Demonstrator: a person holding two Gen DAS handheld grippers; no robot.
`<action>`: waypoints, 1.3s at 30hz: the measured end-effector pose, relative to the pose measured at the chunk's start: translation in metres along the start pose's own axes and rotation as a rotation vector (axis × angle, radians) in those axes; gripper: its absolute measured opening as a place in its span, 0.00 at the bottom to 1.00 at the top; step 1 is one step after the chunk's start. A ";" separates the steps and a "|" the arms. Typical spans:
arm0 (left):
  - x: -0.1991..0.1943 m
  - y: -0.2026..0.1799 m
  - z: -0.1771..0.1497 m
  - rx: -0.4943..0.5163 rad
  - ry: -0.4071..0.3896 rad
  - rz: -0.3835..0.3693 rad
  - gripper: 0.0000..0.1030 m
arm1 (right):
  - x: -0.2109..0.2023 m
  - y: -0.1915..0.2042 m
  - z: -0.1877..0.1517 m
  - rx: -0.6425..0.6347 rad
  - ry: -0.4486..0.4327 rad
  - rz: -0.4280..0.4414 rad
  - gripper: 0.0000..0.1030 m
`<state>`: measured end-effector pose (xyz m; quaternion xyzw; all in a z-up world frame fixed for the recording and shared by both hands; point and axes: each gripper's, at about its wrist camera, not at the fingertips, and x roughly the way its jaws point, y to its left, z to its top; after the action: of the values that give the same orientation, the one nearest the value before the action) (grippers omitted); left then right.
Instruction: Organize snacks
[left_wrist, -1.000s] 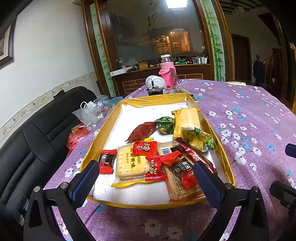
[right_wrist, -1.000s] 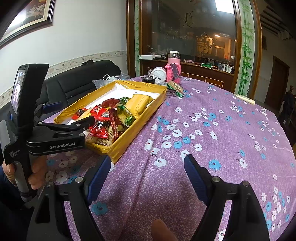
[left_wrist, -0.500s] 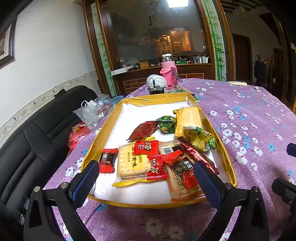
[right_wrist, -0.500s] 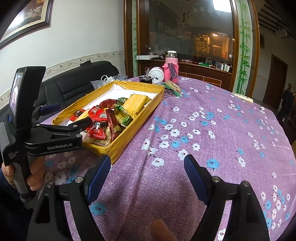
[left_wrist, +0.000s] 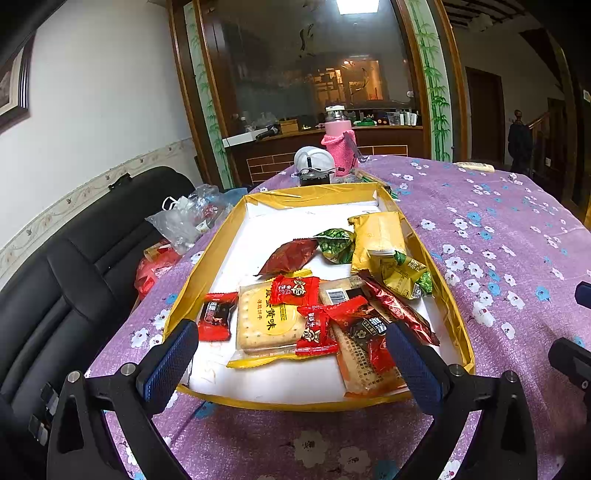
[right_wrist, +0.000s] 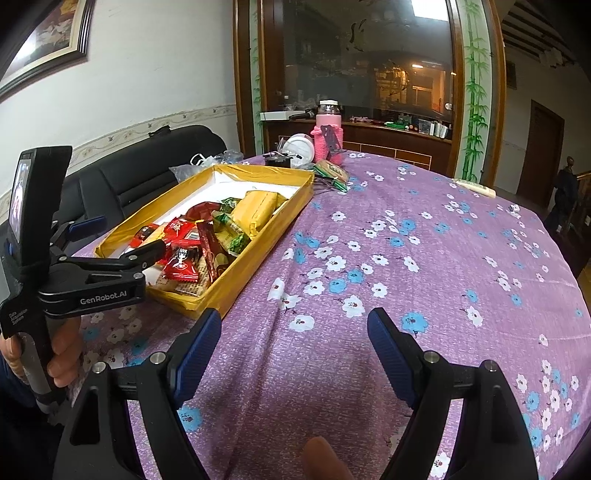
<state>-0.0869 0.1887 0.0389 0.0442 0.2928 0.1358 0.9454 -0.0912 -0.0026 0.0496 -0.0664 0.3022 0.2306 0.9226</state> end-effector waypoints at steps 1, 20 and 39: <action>0.000 0.000 0.000 -0.001 0.001 0.000 0.99 | 0.000 0.000 0.000 0.001 -0.001 -0.003 0.78; 0.003 0.003 0.002 -0.010 0.026 0.001 0.99 | -0.022 -0.008 -0.002 0.020 -0.041 -0.046 0.78; -0.026 -0.041 0.034 0.044 -0.017 -0.079 0.99 | -0.053 -0.070 -0.017 0.141 -0.073 -0.179 0.78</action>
<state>-0.0792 0.1415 0.0744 0.0546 0.2894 0.0916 0.9512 -0.1053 -0.0893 0.0656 -0.0194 0.2767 0.1277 0.9523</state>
